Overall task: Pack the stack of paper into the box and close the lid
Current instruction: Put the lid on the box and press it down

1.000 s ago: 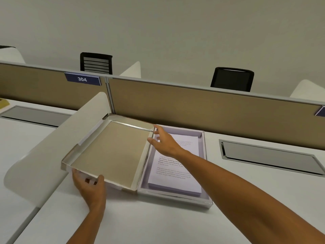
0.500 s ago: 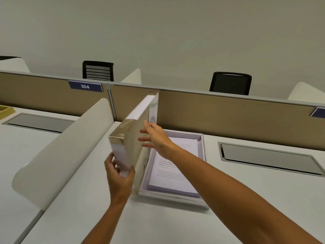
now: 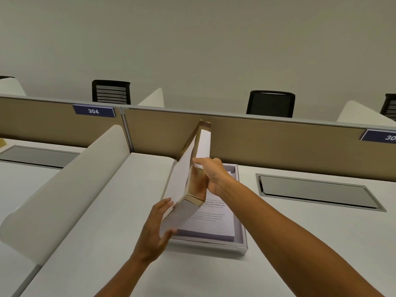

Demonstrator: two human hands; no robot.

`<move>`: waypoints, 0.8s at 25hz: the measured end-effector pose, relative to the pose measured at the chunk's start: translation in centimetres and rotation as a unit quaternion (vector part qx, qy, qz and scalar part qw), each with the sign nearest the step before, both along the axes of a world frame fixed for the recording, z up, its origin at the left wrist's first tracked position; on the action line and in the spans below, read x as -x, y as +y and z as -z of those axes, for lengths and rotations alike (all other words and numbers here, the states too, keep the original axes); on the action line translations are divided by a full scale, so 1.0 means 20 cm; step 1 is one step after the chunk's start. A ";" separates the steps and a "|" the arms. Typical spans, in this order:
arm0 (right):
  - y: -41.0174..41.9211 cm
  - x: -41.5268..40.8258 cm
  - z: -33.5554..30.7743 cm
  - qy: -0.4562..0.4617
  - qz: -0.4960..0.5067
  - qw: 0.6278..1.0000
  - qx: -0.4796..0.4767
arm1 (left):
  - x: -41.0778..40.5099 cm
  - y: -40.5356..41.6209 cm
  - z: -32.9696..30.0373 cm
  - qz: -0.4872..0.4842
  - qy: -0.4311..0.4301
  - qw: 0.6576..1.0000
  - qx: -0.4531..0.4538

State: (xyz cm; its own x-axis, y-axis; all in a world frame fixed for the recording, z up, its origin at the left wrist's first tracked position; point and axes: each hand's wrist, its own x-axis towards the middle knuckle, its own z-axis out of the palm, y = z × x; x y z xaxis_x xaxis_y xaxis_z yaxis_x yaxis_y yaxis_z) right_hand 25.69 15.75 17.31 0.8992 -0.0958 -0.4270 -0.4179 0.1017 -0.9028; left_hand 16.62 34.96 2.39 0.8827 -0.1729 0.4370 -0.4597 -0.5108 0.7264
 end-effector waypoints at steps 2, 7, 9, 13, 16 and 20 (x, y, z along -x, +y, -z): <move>-0.08 0.02 0.04 0.006 0.014 1.000 0.015 | -0.09 0.03 0.02 -0.067 0.053 0.996 0.024; -0.22 0.07 0.17 0.031 0.043 0.997 0.056 | -0.35 0.06 0.08 -0.239 0.361 0.899 0.067; -0.27 0.09 0.24 0.037 0.052 0.996 0.069 | -0.40 0.05 0.11 -0.230 0.436 0.868 0.057; -0.37 0.12 0.37 0.043 0.042 0.991 0.119 | -0.44 0.01 0.17 -0.203 0.405 0.891 0.035; -0.44 0.13 0.45 0.050 0.054 0.980 0.185 | -0.44 -0.02 0.18 -0.207 0.351 0.913 0.025; -0.49 0.16 0.55 0.093 0.038 0.941 0.322 | -0.42 -0.04 0.18 -0.210 0.303 0.929 0.036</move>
State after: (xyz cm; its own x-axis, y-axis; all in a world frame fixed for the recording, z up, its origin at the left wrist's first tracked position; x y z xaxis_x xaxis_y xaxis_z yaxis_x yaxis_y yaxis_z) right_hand 22.40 6.02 6.37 0.7947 -0.4490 -0.4085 -0.5887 -0.4060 -0.6990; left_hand 25.09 34.07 -1.23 0.9536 0.2518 -0.1650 0.2732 -0.4933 0.8259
